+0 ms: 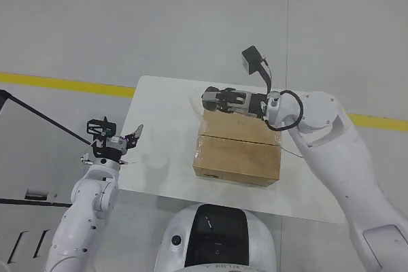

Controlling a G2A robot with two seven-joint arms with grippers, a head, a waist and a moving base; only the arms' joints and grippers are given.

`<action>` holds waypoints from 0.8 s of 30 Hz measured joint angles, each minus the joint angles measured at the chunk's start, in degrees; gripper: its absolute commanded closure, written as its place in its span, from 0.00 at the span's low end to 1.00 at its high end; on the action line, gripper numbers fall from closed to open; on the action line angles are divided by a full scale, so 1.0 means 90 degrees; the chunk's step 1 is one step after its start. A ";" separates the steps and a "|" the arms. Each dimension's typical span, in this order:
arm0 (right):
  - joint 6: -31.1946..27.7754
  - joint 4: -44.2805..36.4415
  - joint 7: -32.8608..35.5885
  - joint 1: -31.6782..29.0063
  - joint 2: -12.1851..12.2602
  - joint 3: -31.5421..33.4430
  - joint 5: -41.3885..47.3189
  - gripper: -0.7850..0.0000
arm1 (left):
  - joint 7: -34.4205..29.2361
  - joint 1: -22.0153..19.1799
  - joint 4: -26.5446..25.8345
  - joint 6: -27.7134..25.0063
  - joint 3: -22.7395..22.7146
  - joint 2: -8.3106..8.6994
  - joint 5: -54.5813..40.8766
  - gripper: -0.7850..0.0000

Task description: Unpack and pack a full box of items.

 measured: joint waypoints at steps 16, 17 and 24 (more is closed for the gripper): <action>0.0060 0.1354 -0.0244 0.1569 -0.0708 -0.1354 0.0944 1.00 | 0.0000 0.0000 0.0000 0.0000 0.0000 0.0000 0.0000 0.00; 0.0062 0.1358 -0.0241 0.1571 -0.0710 -0.1359 0.0946 1.00 | 0.0000 0.0000 0.0000 0.0000 0.0000 0.0000 0.0000 0.00; 0.0062 0.1353 -0.0243 0.1566 -0.0706 -0.1352 0.0946 1.00 | 0.0000 0.0000 0.0000 0.0000 0.0000 0.0000 0.0000 0.00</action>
